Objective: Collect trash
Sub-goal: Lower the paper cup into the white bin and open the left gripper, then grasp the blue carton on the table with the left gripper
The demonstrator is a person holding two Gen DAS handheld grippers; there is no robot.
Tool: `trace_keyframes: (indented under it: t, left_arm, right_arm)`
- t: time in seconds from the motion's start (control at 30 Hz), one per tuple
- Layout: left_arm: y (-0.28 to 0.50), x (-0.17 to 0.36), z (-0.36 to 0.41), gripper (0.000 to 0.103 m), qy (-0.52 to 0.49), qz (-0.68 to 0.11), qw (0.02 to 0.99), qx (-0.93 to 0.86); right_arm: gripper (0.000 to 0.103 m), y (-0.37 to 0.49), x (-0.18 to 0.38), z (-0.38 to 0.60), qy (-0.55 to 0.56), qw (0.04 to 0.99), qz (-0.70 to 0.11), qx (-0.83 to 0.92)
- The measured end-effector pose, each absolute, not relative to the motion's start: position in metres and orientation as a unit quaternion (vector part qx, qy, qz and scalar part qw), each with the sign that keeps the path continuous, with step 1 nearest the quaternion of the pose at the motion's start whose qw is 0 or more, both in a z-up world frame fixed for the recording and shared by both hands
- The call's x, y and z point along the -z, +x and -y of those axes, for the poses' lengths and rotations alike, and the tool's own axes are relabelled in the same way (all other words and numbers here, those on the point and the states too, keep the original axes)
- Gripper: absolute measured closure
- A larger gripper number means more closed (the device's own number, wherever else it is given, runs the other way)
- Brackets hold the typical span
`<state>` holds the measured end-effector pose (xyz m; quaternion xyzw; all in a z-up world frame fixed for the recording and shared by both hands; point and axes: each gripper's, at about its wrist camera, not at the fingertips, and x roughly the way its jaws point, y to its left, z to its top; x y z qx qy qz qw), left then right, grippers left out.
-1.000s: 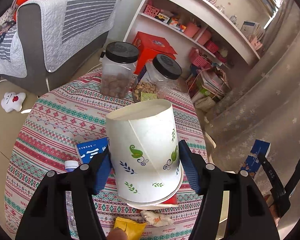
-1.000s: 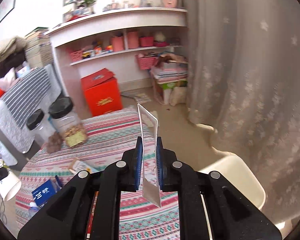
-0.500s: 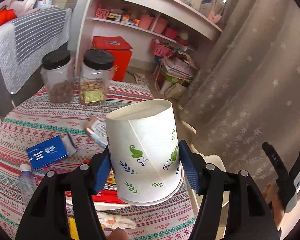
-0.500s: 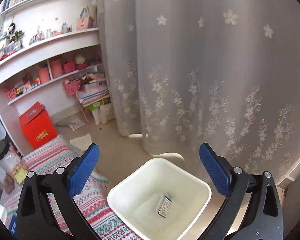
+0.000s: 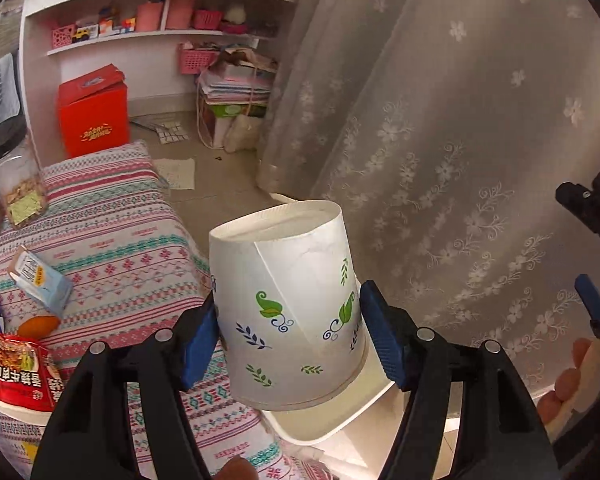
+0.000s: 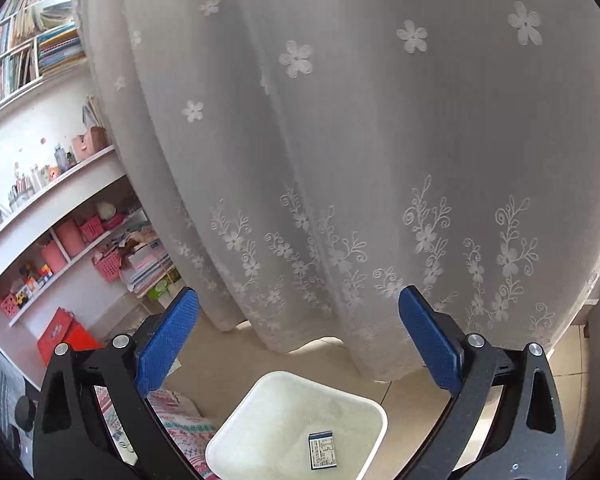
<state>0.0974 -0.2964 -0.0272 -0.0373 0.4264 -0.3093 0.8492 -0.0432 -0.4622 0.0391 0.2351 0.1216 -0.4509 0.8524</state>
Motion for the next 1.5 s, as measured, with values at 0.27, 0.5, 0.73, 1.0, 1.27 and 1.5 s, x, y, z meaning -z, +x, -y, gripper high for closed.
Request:
trace_keyframes:
  t: [0.27, 0.5, 0.73, 1.0, 1.27, 1.5]
  left_arm:
    - [0.096, 0.027, 0.316, 0.018, -0.027, -0.442, 0.843, 0.306]
    - [0.112, 0.007, 0.252, 0.016, -0.018, -0.413, 0.884, 0.218]
    - [0.131, -0.005, 0.176, 0.016, 0.026, -0.394, 0.906, 0.152]
    - [0.166, 0.009, 0.097, 0.016, 0.073, -0.435, 0.892, 0.099]
    - [0.19, 0.048, 0.043, 0.016, 0.135, -0.497, 0.854, 0.074]
    - [0.217, 0.11, -0.001, 0.016, 0.212, -0.599, 0.767, 0.087]
  right_arm:
    - [0.007, -0.056, -0.04, 0.474, 0.268, 0.842, -0.104, 0.456]
    - [0.007, -0.026, -0.039, 0.441, 0.235, 0.869, -0.143, 0.41]
    - [0.007, 0.011, -0.034, 0.388, 0.169, 0.904, -0.191, 0.344]
    - [0.007, 0.044, -0.025, 0.337, 0.123, 0.921, -0.236, 0.286]
    - [0.007, 0.068, -0.014, 0.28, 0.07, 0.934, -0.261, 0.233]
    - [0.007, 0.087, -0.001, 0.247, 0.03, 0.938, -0.293, 0.185]
